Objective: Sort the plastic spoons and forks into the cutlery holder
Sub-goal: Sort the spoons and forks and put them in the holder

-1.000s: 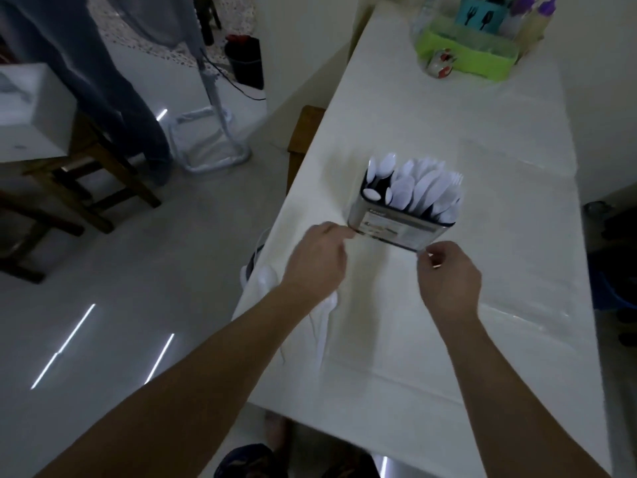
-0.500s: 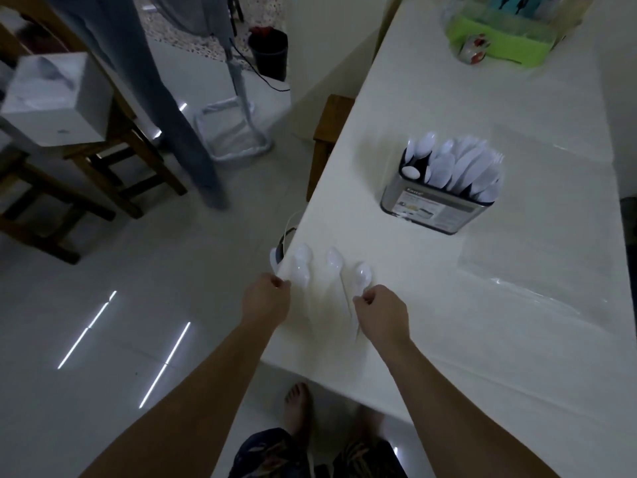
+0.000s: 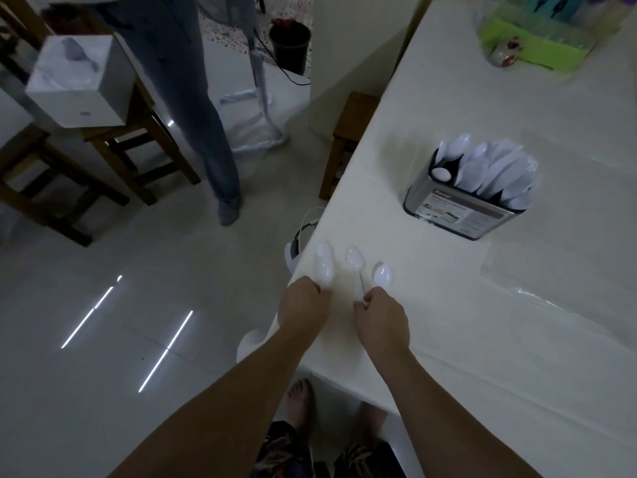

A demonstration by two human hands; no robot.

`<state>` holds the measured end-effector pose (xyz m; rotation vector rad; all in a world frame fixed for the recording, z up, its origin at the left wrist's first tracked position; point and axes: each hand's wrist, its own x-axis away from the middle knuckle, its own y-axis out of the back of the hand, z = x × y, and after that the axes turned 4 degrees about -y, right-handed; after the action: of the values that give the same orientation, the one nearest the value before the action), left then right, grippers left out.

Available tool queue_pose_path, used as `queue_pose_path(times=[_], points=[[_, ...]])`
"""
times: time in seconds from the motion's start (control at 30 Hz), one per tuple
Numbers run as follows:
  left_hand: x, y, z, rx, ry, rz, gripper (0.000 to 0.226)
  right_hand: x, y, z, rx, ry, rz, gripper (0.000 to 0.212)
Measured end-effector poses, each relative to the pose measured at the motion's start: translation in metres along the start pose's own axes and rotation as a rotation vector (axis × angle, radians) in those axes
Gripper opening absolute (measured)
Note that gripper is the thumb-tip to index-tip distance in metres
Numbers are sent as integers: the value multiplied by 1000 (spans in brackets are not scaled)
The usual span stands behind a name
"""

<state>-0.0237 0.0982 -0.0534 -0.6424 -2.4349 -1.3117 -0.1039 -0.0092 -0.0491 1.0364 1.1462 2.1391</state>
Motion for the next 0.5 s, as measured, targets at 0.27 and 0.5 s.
queue_pose_path(times=[0.27, 0.5], points=[[5, 14, -1, 263, -17, 16, 23, -11, 2, 11, 183, -46, 22, 16], [1, 12, -22, 791, 226, 111, 13, -4, 21, 18, -166, -19, 124, 37]])
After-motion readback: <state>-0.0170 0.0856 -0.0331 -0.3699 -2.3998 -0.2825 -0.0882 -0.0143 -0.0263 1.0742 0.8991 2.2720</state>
